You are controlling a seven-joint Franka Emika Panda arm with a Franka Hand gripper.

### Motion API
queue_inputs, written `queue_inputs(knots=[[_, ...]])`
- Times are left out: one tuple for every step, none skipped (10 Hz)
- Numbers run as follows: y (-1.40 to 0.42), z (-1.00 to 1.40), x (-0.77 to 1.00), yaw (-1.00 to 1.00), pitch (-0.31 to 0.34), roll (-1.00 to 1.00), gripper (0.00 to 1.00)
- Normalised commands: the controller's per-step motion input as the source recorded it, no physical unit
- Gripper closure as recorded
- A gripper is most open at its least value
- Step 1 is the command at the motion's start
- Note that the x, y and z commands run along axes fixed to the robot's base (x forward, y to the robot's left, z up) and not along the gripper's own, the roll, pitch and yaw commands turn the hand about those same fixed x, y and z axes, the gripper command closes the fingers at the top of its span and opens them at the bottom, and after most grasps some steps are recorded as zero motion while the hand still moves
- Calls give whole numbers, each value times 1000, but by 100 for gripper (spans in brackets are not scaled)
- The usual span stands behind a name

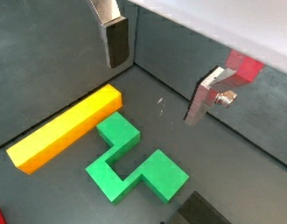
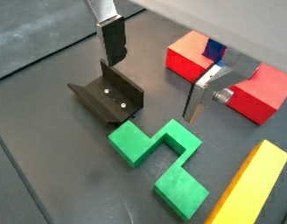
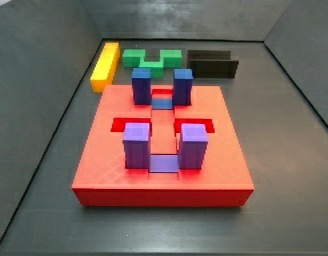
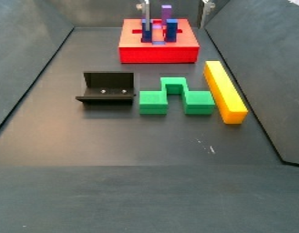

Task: Pick up the yellow object. Move up. Move to above the board. Insert the yellow object.
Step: Pick up the yellow object.

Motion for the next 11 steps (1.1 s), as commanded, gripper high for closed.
queue_inputs(knots=[[-680,-789,-449,-146,-1,217,0],[-706,-820,-569,-106,-7,197,0],[-537,-837,-814,-46,-23,161,0],[-349,-783,-943,-74,-67,181,0],[-60,-783,-1000,-17,-170,79,0],[0,-677,-1000,0,-237,20,0],[0,-403,-706,0,-180,0,0],[0,-171,-426,0,-117,0,0],[0,-114,-454,0,-130,13,0],[0,-129,-443,0,-131,0,0],[-6,-31,-266,0,-60,0,0]])
